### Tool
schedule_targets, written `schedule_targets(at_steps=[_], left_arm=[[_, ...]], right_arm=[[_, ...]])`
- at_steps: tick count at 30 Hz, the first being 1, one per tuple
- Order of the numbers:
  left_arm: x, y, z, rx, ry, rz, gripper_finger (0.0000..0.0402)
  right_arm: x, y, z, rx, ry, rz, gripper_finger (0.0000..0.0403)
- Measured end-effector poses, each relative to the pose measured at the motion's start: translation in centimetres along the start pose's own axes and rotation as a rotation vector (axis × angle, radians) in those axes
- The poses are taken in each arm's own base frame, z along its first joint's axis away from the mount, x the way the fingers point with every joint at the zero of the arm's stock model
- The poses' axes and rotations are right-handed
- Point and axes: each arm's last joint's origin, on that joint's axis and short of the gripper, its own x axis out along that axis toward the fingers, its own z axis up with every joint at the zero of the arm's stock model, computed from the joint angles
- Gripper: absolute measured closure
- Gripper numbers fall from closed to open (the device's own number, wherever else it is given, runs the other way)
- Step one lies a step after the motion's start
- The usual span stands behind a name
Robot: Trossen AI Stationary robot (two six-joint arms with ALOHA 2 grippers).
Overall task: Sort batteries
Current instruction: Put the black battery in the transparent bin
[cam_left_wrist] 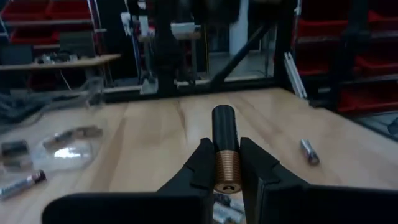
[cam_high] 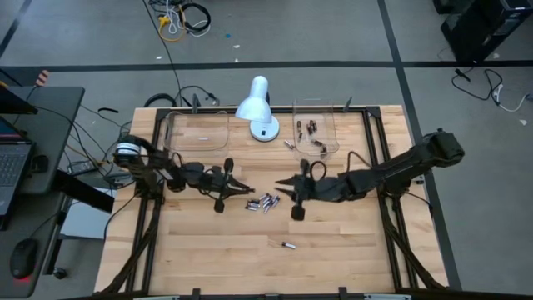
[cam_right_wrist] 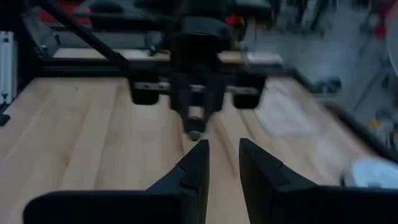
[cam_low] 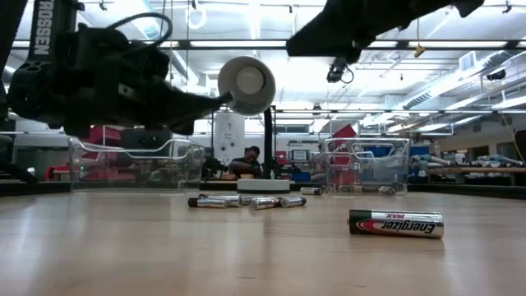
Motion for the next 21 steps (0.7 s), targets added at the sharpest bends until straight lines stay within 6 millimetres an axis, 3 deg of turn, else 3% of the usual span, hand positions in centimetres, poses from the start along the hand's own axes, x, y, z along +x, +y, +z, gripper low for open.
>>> schedule_targets(at_steps=[6,13,21], left_arm=[[0.4,-0.1,2.0,0.033,-0.099,-0.039,0.0368],[1.7,-0.2,3.1,0.064,-0.160,-0.070,0.0368],[2.6,-0.2,3.8,0.079,-0.196,-0.091,0.0368]], right_arm=[[2.9,2.2,-1.2,-0.093,-0.193,-0.043,0.0326],[5.2,3.3,-2.6,-0.157,-0.393,-0.089,0.0297],[6.8,3.6,-2.7,-0.148,-0.403,-0.107,0.0260]])
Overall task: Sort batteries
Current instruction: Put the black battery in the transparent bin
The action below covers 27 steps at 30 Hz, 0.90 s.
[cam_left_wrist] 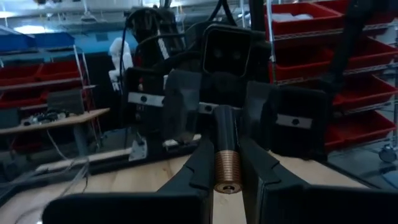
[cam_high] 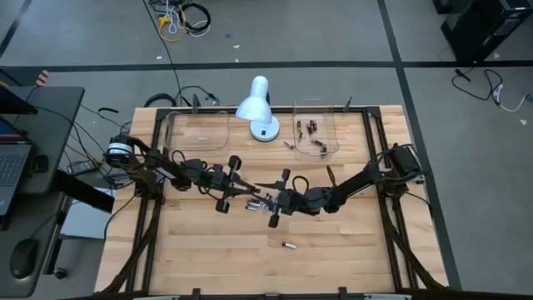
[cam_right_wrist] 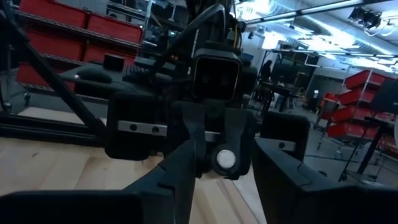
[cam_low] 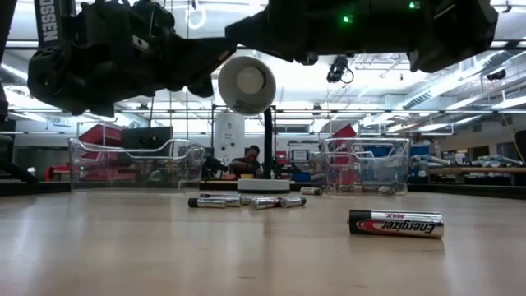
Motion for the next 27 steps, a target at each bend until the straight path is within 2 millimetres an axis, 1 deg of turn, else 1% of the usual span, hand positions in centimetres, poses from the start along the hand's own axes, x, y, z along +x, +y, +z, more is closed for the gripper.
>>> schedule_targets(at_steps=[3,7,11,16,21,27], left_arm=[[0.38,-0.06,0.22,0.020,-0.015,-0.024,0.0367],[0.48,-0.07,0.27,0.021,-0.018,-0.029,0.0367],[0.46,-0.08,0.21,0.019,-0.013,-0.029,0.0367],[0.46,-0.08,0.18,0.018,-0.009,-0.029,0.0363],[0.44,-0.12,-0.01,0.004,0.010,-0.037,0.0330],[0.44,-0.08,-0.21,-0.043,0.033,-0.021,0.0275]], right_arm=[[0.09,0.02,0.05,-0.002,-0.005,0.014,0.0255],[0.09,0.02,0.13,-0.008,-0.009,0.022,0.0257],[0.10,0.03,0.14,-0.008,-0.011,0.027,0.0272],[0.10,0.04,0.14,-0.003,-0.012,0.030,0.0303],[0.08,0.07,0.12,0.001,-0.011,0.034,0.0362],[0.07,0.05,0.06,0.001,-0.007,0.023,0.0365]])
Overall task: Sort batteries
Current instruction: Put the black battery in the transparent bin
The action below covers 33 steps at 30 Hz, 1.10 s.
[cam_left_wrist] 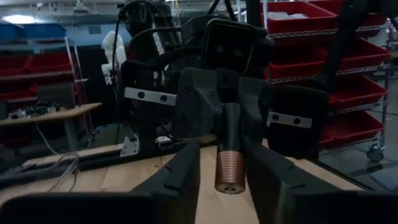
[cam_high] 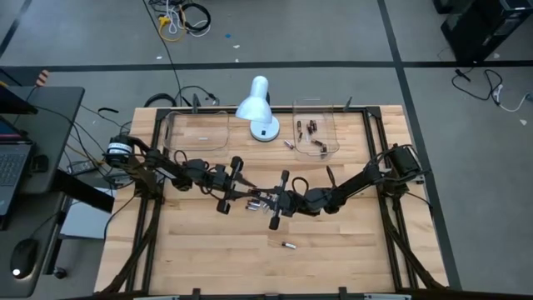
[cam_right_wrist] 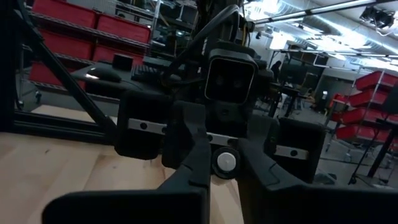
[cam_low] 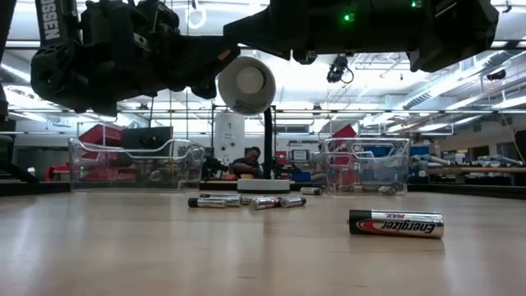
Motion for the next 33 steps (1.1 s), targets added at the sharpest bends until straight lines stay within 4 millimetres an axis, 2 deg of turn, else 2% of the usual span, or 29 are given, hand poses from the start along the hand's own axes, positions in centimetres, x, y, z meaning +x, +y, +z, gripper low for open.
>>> schedule_targets(at_steps=[4,11,16,21,25,29,33], left_arm=[[0.0,0.1,-0.2,-0.015,0.029,0.023,0.0245],[-0.1,0.0,-1.6,-0.066,0.157,0.020,0.0225],[-0.3,-0.2,-2.5,-0.152,0.252,0.020,0.0224],[-0.6,-0.3,-3.3,-0.226,0.339,0.026,0.0224],[-0.8,-0.4,-3.9,-0.248,0.399,0.028,0.0224],[-0.9,-0.4,-4.1,-0.258,0.425,0.029,0.0224],[-0.9,-0.4,-4.1,-0.258,0.426,0.029,0.0224]], right_arm=[[-0.1,0.1,0.1,0.004,-0.004,-0.007,0.0365],[-0.7,-0.5,2.3,0.048,-0.021,-0.143,0.0365],[-1.6,-2.0,4.4,0.045,0.094,-0.385,0.0365],[-3.2,-4.8,6.5,0.090,0.225,-0.605,0.0365],[-4.7,-7.8,7.4,0.176,0.304,-0.606,0.0365],[-6.3,-11.5,7.2,0.331,0.451,-0.539,0.0365],[-7.9,-14.0,5.5,0.469,0.678,-0.533,0.0365]])
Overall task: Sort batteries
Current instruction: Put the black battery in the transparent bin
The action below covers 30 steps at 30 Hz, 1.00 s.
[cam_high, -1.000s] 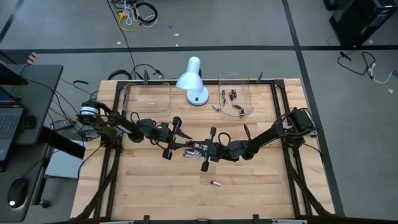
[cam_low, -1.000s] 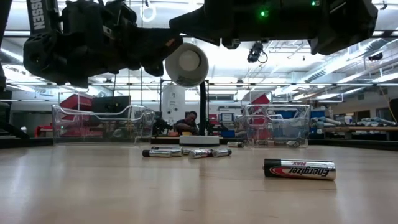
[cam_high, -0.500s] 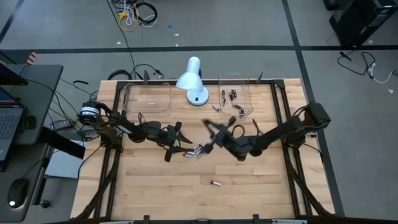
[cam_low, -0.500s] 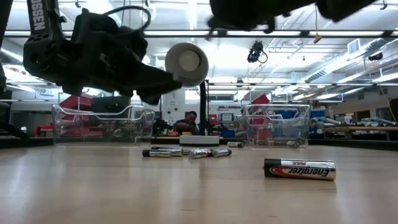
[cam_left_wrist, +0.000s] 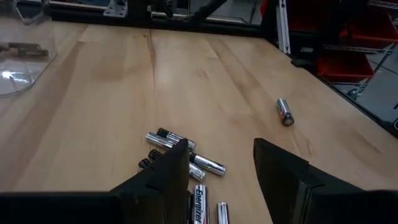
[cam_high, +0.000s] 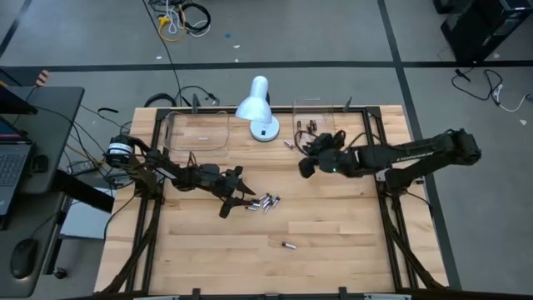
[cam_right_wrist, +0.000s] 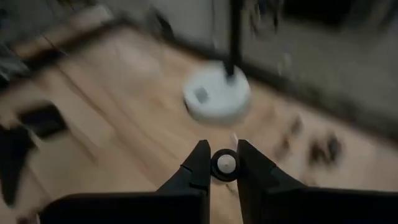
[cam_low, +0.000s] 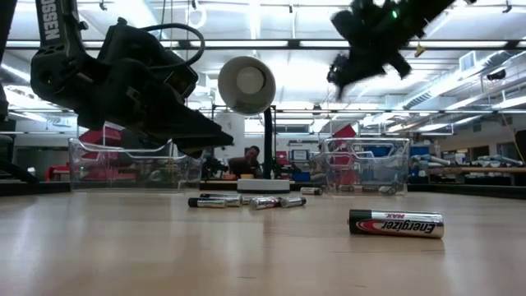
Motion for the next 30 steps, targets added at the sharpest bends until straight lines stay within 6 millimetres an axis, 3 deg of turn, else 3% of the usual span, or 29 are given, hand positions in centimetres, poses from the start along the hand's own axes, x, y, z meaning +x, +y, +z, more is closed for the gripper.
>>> schedule_targets(at_steps=[5,12,30], left_arm=[[0.0,0.1,0.0,0.000,-0.003,0.029,0.0224],[0.0,0.2,0.0,0.005,-0.005,0.052,0.0224],[0.0,0.2,0.0,0.004,-0.008,0.084,0.0224]], right_arm=[[1.4,-2.4,-1.4,0.052,0.190,-0.134,0.0359],[3.1,-3.8,-3.2,0.064,0.242,-0.211,0.0359],[3.7,-4.3,-2.9,0.106,0.231,-0.210,0.0353]])
